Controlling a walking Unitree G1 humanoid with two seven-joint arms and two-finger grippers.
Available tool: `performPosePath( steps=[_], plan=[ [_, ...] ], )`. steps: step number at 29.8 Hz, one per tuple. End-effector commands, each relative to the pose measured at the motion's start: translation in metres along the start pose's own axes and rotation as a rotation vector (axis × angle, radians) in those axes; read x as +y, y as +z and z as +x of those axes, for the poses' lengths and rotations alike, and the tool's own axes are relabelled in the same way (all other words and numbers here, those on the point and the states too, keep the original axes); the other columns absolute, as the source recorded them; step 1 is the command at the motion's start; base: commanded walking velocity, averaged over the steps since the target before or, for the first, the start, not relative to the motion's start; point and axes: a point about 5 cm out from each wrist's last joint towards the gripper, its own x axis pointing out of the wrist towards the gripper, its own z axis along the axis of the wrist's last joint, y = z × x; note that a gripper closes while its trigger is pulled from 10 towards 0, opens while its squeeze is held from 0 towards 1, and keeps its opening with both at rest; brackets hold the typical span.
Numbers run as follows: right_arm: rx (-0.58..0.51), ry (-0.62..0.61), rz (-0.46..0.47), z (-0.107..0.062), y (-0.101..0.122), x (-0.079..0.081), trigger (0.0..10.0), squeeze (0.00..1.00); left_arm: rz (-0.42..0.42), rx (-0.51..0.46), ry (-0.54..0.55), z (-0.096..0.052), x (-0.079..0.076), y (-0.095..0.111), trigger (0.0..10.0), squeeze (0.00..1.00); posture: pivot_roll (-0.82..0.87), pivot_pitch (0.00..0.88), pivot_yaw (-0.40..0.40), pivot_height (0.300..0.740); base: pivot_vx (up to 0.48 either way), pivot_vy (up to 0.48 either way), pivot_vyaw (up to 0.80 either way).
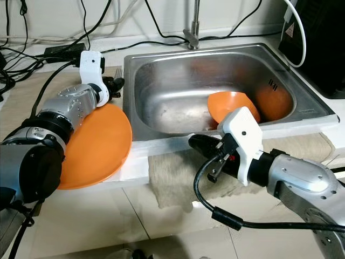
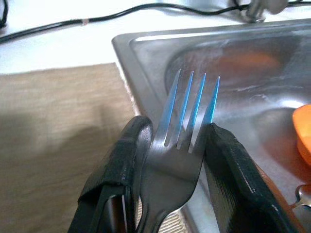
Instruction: Kitchen organization
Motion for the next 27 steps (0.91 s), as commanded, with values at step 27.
performPosePath(
  steps=[27],
  plan=[
    [-0.109, -0.046, -0.041, 0.038, 0.003, -0.019, 10.0, 0.00, 0.011, -0.059, 0.094, -0.055, 0.033, -0.017, 0.0, 0.00, -0.03, 0.021, 0.005, 0.740, 0.000, 0.000, 0.00]
  ],
)
